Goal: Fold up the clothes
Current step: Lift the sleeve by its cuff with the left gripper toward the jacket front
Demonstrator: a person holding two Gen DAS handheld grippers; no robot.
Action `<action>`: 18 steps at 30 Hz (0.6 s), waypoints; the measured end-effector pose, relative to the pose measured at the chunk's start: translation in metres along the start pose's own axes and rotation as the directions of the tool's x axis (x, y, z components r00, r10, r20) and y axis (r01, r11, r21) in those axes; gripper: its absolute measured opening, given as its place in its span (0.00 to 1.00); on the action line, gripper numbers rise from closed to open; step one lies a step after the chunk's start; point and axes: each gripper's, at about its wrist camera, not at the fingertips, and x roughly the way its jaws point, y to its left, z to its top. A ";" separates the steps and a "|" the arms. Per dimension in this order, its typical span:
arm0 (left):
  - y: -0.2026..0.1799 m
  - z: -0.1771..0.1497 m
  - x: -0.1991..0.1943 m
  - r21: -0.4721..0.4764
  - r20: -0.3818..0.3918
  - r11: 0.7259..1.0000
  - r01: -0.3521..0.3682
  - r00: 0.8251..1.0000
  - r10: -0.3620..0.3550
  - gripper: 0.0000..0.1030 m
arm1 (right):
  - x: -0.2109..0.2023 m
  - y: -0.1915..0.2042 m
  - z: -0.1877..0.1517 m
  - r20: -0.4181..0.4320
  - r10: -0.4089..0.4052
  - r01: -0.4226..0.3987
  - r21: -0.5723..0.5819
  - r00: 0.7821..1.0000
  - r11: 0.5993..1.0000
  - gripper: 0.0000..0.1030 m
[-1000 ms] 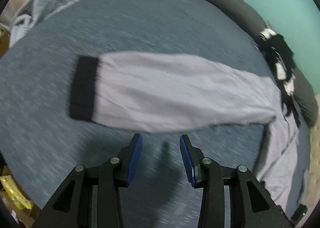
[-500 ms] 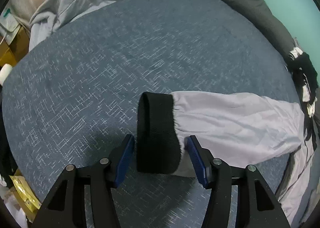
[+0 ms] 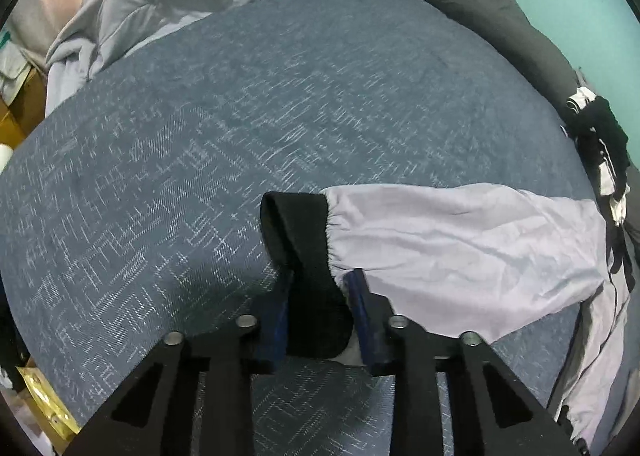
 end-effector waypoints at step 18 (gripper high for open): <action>-0.108 0.032 -0.129 0.201 0.161 0.976 0.090 0.979 -0.123 0.05 | -0.023 -0.022 0.010 0.061 0.004 -0.005 0.027 0.998 1.000 0.09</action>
